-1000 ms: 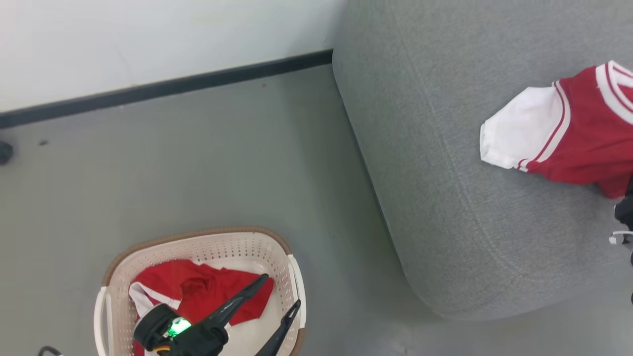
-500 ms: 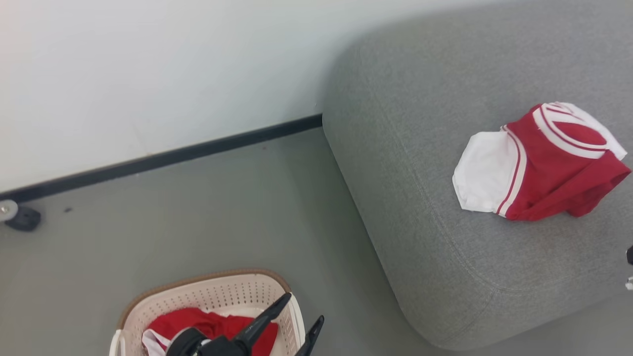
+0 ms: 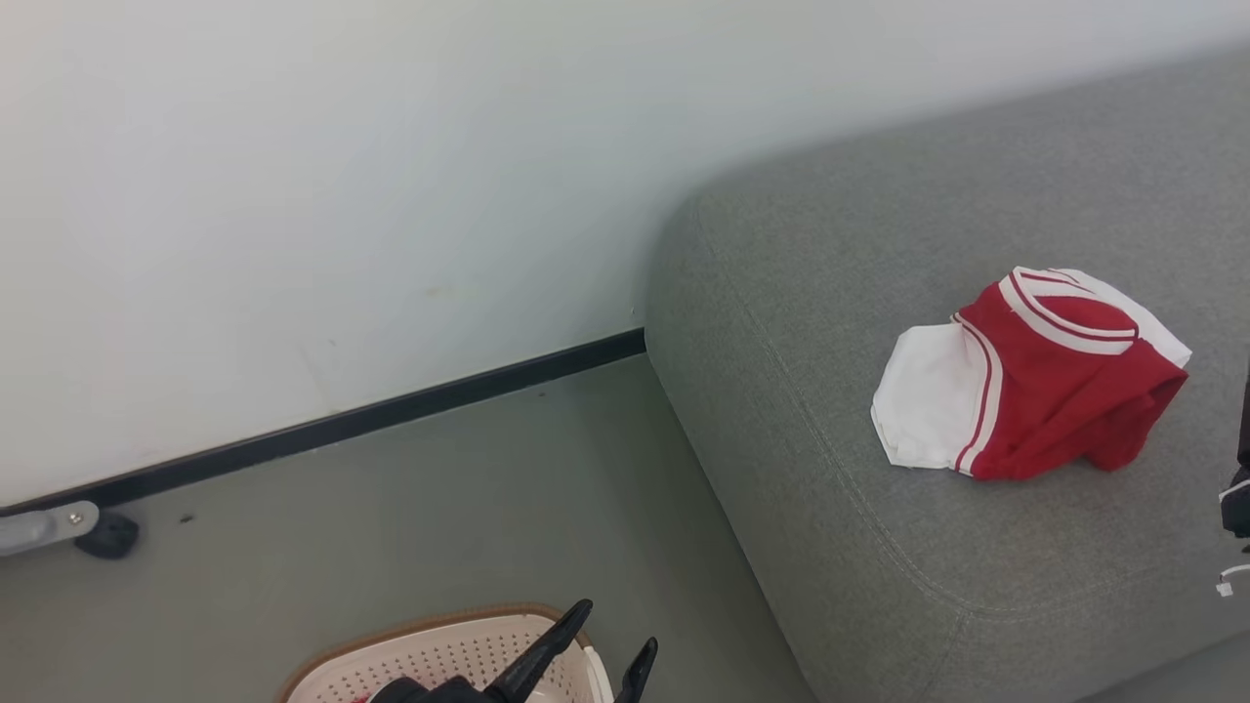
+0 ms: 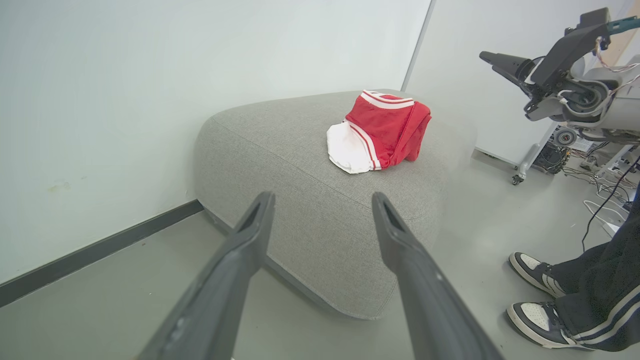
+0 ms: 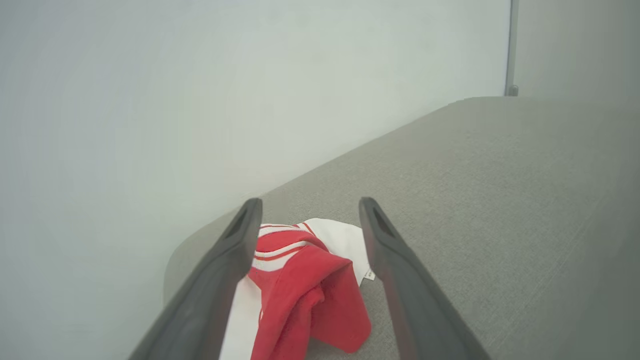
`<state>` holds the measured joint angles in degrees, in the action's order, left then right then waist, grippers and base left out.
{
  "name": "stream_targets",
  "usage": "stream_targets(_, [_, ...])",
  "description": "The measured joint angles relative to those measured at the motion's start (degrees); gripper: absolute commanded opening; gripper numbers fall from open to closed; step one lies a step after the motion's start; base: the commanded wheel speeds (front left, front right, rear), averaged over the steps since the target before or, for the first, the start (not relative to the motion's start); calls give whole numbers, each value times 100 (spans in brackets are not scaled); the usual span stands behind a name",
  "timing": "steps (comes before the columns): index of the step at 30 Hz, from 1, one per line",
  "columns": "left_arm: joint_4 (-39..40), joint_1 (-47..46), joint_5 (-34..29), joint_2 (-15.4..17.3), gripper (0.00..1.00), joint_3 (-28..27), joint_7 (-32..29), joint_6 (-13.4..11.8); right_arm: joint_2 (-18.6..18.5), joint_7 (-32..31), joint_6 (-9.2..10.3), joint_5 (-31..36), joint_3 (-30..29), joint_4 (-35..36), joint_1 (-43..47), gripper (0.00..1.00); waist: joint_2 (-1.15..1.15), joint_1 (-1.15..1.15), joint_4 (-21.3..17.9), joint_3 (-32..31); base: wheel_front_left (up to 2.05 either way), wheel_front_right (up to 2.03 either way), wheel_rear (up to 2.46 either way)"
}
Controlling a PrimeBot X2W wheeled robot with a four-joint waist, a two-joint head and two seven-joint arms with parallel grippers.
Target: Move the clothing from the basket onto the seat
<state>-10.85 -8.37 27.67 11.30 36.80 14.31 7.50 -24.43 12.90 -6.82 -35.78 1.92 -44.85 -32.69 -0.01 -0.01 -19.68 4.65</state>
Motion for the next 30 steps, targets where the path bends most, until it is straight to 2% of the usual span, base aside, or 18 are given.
stream_targets(6, [-120,75,0,-177,100,-35,0,0,-11,86,-27,-299,-13,1228,695,100,0,0,132,-295,0,0,0])
stream_targets(12, [-159,136,0,-277,100,-107,0,0,-23,87,-26,-896,382,2752,1525,100,0,1,377,-487,0,0,0])
stream_targets(16, [-186,208,0,-293,100,-153,0,0,-15,89,-26,-1247,482,3427,2065,100,0,0,562,-583,0,0,0])
stream_targets(20, [-188,241,-1,-326,100,-259,0,0,20,107,-26,-1415,584,3746,2410,100,0,1,760,-649,0,0,0])
stream_targets(30, [-331,300,-89,-357,100,-664,0,-53,412,132,-26,-1472,672,4133,3003,100,1,1,1301,-728,0,0,0])
